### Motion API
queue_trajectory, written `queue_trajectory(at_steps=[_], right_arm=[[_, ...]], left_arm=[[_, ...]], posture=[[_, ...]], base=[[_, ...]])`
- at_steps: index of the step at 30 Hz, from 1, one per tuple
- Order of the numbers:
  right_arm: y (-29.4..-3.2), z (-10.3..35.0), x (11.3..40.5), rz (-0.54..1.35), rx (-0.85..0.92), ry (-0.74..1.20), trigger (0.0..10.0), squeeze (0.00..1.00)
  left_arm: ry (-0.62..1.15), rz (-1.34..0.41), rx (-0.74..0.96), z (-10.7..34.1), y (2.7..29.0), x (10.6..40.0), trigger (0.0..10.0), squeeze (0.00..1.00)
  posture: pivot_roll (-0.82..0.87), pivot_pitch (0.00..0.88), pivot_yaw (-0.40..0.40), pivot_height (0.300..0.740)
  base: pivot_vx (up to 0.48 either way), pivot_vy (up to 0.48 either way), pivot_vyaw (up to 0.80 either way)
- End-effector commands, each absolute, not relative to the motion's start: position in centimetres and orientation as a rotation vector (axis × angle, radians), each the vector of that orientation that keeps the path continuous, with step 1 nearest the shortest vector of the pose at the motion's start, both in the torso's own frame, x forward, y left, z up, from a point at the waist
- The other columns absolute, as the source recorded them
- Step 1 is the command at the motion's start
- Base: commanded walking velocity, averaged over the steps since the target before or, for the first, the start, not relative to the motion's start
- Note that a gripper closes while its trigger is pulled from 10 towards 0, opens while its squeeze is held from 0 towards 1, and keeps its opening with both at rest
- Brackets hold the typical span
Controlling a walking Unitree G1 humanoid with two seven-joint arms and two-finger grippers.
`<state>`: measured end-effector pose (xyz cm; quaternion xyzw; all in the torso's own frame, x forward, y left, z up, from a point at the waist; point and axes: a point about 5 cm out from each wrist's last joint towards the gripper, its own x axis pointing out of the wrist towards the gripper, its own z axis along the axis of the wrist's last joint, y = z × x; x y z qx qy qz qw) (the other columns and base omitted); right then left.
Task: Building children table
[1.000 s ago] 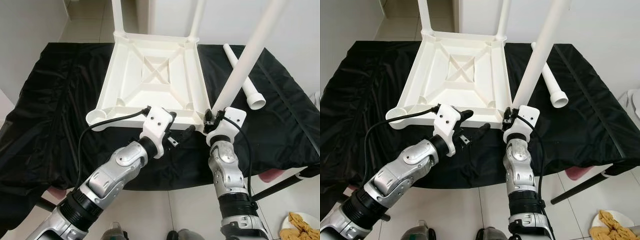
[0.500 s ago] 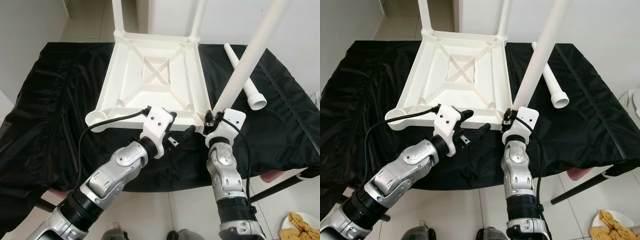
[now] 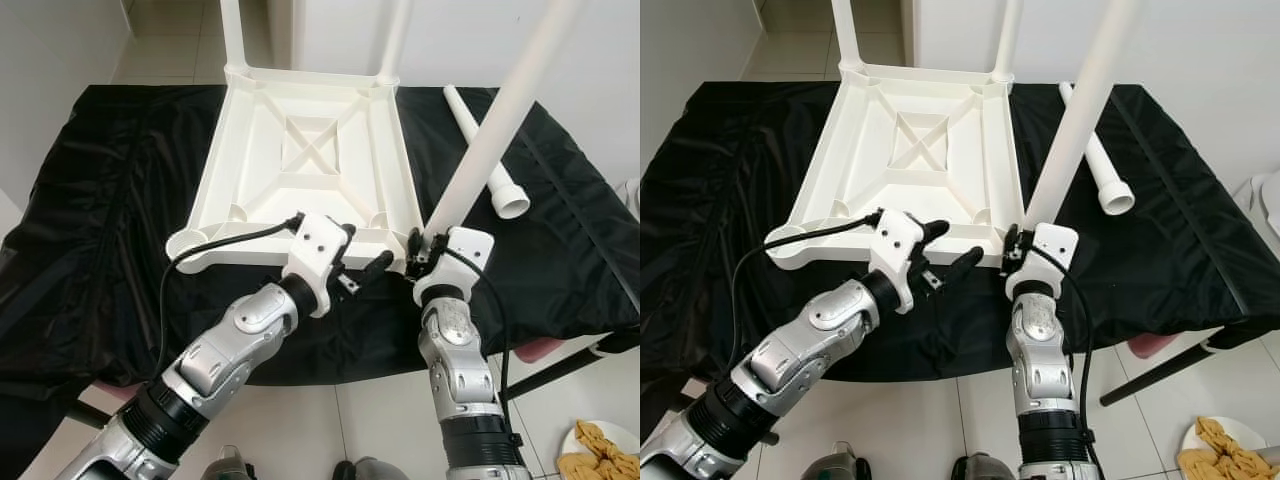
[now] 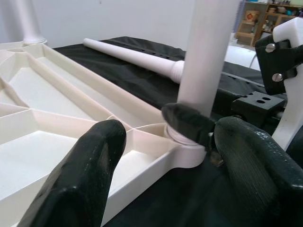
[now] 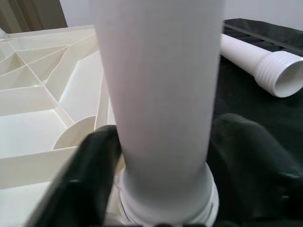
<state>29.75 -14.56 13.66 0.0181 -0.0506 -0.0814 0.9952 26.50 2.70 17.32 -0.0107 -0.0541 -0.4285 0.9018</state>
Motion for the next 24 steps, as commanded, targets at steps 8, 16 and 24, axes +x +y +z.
queue_trajectory(at_steps=[8, 16, 24], right_arm=[[-15.4, 13.7, 30.4, 0.018, 0.051, -0.096, 10.0, 0.85], [-15.8, 14.0, 30.9, 0.264, 0.039, -0.093, 10.0, 0.00], [-18.7, 14.3, 32.3, 0.429, -0.039, -0.092, 10.0, 0.00]], left_arm=[[-0.104, -1.136, -0.001, 16.9, 2.1, 25.5, 10.0, 0.00], [-0.105, -1.136, 0.001, 17.0, 2.2, 25.6, 10.0, 0.00], [-0.109, -1.134, 0.001, 17.1, 2.1, 25.7, 10.0, 0.00]], posture=[[-0.02, 0.054, -0.030, 0.740], [-0.02, 0.057, -0.026, 0.740], [-0.02, 0.052, -0.026, 0.740]], base=[[0.000, 0.000, 0.00], [0.000, 0.000, 0.00], [0.000, 0.000, 0.00]])
